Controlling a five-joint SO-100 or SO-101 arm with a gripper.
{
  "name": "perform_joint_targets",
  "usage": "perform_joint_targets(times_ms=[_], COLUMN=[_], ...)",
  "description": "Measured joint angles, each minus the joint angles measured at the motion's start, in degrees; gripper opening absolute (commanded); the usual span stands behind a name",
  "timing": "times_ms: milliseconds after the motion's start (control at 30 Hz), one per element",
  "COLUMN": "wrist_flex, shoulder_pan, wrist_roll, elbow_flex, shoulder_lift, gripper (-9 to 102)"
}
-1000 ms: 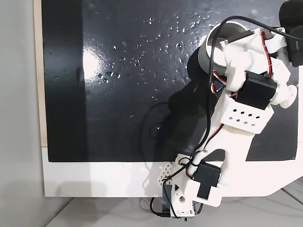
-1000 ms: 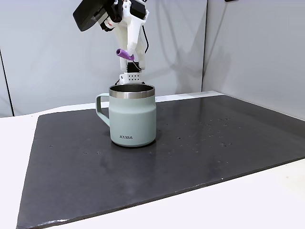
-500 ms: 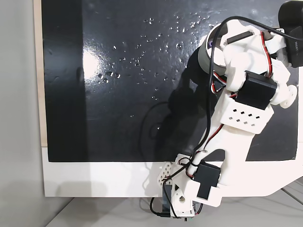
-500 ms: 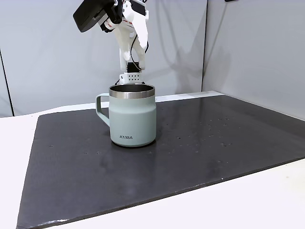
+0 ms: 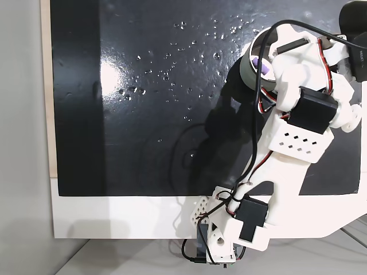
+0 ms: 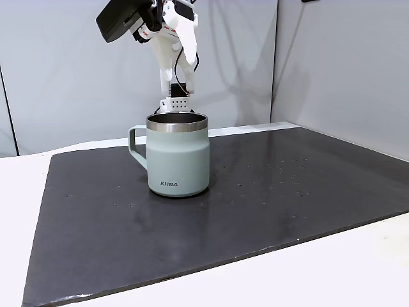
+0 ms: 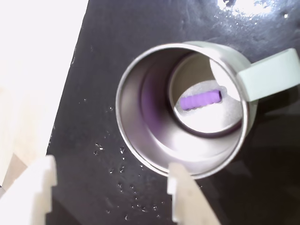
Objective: Grasp a pengrip and put it in the cup.
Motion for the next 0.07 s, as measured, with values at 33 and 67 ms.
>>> perform_joint_targets(times_ms=[33,67], wrist_flex=[0.0,0.0], shoulder_pan=[0.0,0.0], wrist_roll=[0.0,0.0], elbow_flex=[0.0,0.0], shoulder_lift=[0.0,0.0], gripper=[30,30])
